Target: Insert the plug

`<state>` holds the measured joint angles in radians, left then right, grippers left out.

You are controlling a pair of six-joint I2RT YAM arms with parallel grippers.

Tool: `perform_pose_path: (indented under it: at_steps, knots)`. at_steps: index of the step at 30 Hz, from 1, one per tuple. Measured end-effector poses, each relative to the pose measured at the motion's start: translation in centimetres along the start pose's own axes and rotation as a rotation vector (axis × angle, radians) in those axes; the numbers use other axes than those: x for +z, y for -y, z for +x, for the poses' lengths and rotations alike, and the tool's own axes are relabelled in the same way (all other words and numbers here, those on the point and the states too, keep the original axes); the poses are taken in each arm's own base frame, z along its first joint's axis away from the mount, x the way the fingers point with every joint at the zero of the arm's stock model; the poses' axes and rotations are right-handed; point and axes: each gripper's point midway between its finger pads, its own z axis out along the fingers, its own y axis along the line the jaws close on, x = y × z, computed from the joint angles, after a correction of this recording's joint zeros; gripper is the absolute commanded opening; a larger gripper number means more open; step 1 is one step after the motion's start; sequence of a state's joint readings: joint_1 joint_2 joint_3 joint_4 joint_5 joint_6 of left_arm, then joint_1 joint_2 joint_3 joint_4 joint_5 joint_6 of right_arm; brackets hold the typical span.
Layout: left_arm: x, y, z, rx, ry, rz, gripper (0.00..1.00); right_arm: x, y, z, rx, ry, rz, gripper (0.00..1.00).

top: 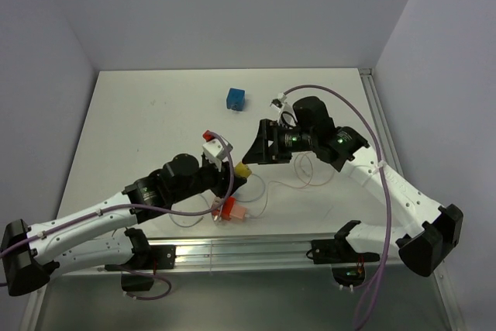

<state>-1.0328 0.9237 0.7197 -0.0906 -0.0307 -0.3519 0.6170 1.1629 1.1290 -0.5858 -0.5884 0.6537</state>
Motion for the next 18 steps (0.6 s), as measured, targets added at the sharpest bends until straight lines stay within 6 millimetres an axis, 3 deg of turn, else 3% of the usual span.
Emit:
perform_pose_path:
  at_steps: [5, 12, 18]
  knots:
    - [0.4, 0.2, 0.3, 0.041, -0.007, -0.014, 0.0, 0.2, 0.0, 0.8, -0.004, -0.049, -0.024, 0.69]
    - [0.3, 0.8, -0.4, 0.066, 0.007, -0.004, 0.0, 0.9, 1.6, 3.0, 0.017, -0.121, -0.018, 0.67]
    - [0.5, 1.2, 0.0, 0.074, -0.005, 0.009, 0.0, 1.0, 1.5, 3.2, 0.013, -0.138, -0.031, 0.64]
